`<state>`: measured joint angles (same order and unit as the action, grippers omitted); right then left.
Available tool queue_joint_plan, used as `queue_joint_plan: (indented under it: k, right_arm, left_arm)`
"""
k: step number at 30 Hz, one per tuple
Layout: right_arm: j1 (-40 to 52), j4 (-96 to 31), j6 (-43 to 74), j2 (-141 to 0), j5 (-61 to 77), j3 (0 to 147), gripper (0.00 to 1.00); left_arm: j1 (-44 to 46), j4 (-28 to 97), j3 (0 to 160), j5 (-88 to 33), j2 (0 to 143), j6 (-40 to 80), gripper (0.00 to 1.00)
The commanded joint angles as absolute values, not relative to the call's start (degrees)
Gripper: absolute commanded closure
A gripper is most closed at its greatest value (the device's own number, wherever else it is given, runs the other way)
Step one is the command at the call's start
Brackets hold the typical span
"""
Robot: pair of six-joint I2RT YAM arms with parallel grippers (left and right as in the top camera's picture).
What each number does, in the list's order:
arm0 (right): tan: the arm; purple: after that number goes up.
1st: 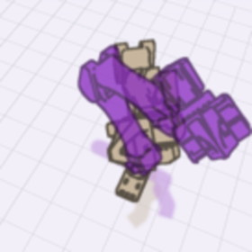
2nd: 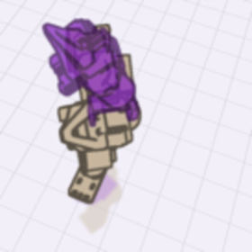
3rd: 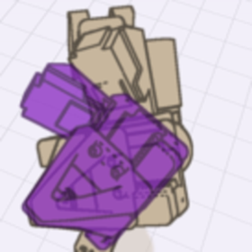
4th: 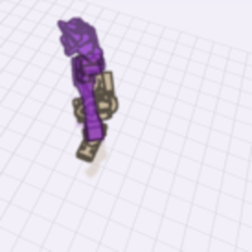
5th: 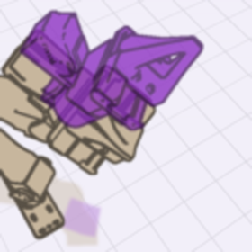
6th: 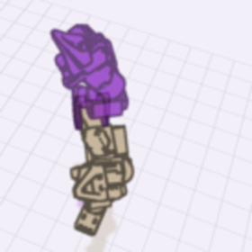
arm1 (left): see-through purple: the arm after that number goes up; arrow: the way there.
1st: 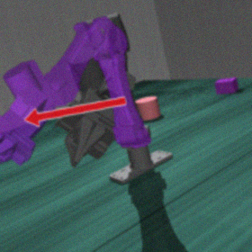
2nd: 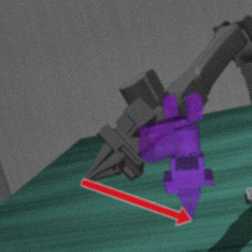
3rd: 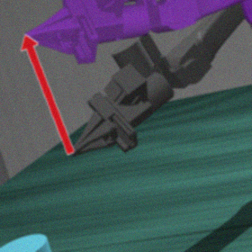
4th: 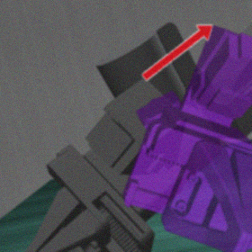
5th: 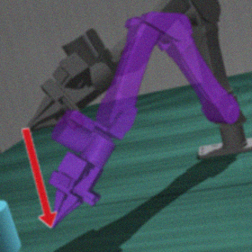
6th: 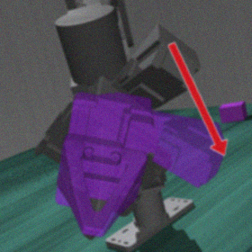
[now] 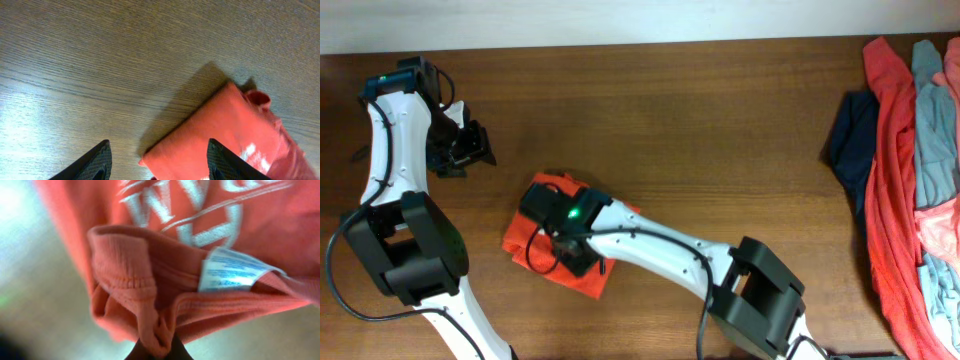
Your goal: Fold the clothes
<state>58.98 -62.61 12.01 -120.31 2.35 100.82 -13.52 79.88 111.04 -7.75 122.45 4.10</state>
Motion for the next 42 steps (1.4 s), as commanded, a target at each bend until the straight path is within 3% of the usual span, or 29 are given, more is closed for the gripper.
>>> queue_joint_plan:
  k: [1,3,8,18,26,29,32,34,35,38,42]
  right_arm:
    - [61.73,-65.6,12.45,-118.21,10.44,101.56,0.94]
    - [63.02,-67.11,12.49,-118.61,10.79,101.14,0.88]
    - [65.54,-66.65,12.47,-118.87,9.74,99.53,0.55]
    - [63.33,-67.26,12.49,-118.83,6.37,99.66,0.53]
    - [63.18,-59.42,6.04,-118.76,6.63,99.79,0.37]
    - [64.05,-59.13,4.89,-119.13,5.21,99.66,0.36]
    - [64.12,-59.07,4.93,-120.09,5.34,98.85,0.38]
    - [64.12,-59.09,4.93,-120.66,5.82,98.0,0.45]
    - [64.12,-59.05,4.93,-121.08,6.0,97.51,0.54]
    - [64.23,-59.64,4.93,-121.67,6.07,97.23,0.94]
    - [64.23,-61.89,4.93,-121.1,10.09,97.3,0.96]
  left_arm:
    - [-13.67,79.99,111.35,-8.6,121.51,3.38,0.39]
    - [-13.67,80.16,111.35,-8.62,121.51,3.38,0.39]
    - [-13.67,81.1,111.35,-8.62,121.51,3.38,0.39]
    - [-13.3,83.85,111.35,-8.64,121.51,3.38,0.38]
    - [-13.13,83.81,111.35,-8.62,121.51,3.38,0.38]
    - [-13.13,83.83,111.35,-8.62,121.51,3.36,0.39]
    - [-13.13,83.79,111.35,-8.62,121.51,3.36,0.39]
    - [-13.13,83.61,111.35,-8.62,121.51,3.38,0.38]
    - [-13.13,83.57,111.35,-8.62,121.51,3.36,0.39]
    - [-13.13,83.57,111.35,-8.62,121.51,3.36,0.39]
    - [-13.13,83.55,111.35,-8.62,121.51,3.36,0.38]
